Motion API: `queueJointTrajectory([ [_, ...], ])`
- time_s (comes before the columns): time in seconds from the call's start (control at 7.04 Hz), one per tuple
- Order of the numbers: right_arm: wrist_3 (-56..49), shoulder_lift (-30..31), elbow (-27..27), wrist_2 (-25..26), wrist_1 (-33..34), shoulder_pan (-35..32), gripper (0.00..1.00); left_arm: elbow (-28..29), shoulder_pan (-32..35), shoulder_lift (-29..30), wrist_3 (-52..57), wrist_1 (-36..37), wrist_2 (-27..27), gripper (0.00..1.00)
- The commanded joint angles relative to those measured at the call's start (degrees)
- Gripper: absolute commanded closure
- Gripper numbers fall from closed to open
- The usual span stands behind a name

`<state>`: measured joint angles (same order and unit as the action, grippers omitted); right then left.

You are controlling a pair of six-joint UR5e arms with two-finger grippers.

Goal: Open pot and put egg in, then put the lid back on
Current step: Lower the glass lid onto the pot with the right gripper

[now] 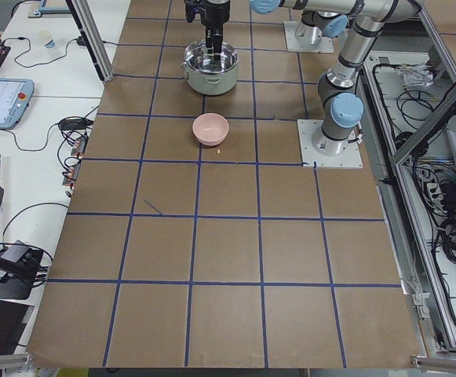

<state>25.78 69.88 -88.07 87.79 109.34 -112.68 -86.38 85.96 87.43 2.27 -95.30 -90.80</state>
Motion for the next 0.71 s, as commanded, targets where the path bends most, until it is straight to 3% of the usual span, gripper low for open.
queueJointTrajectory([
  [0.0,0.1,0.1,0.0,-0.2,0.1,0.0,0.14,0.1,0.0,-0.2,-0.1,-0.1,-0.2,0.00],
  [0.14,-0.6,0.4,0.3,-0.1,0.0,0.0,0.00,0.2,0.1,-0.2,-0.3,-0.1,0.1,0.00],
  [0.57,-3.6,6.1,3.9,0.8,-7.6,3.3,0.00,0.2,0.0,-0.2,-1.0,0.1,0.1,0.00],
])
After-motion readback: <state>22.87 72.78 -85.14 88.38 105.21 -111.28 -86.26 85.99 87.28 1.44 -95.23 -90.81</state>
